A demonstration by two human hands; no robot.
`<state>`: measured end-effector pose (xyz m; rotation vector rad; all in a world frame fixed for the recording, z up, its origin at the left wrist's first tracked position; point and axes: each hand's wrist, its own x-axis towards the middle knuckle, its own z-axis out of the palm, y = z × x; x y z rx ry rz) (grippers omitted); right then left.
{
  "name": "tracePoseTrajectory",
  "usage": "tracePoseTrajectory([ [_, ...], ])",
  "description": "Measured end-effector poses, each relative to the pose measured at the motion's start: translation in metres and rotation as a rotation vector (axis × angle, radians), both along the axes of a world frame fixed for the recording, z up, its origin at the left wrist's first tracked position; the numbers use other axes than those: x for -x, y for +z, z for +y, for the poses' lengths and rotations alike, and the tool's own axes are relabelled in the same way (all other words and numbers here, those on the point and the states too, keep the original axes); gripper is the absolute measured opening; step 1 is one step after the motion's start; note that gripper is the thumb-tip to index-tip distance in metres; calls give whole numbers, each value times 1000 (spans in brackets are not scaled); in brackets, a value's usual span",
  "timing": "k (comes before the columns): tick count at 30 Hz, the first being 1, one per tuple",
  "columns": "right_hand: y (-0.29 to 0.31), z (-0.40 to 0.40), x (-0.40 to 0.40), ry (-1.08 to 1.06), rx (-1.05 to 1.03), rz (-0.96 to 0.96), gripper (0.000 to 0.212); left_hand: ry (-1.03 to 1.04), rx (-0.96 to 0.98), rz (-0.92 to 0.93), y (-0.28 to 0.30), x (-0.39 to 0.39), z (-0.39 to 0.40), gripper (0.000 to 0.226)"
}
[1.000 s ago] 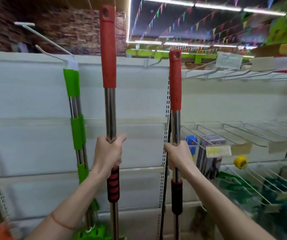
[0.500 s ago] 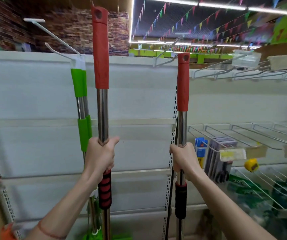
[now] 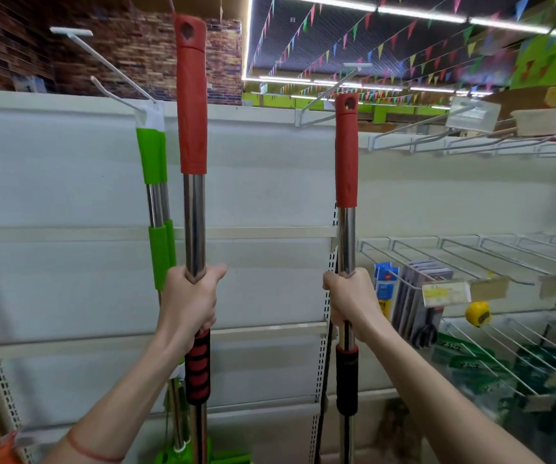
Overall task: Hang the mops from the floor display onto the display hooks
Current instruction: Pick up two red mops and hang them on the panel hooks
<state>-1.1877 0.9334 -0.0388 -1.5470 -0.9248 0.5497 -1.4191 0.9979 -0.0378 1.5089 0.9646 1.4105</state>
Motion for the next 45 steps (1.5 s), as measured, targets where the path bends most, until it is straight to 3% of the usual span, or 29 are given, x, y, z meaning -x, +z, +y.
tracePoseTrajectory([
  [13,-11,49,-18,-16,36,-37,4,1,21,-50,1,10,-5,49],
  [21,-12,85,-29,19,-22,26,12,19,1,-83,4,24,-11,51],
  [25,-11,103,-32,17,-27,52,19,95,-20,-116,9,33,-14,52],
  [39,-11,151,-35,14,-46,30,11,320,-86,-158,23,72,-14,52],
  [45,-7,164,-35,41,-49,69,9,383,-72,-164,24,89,-18,61],
])
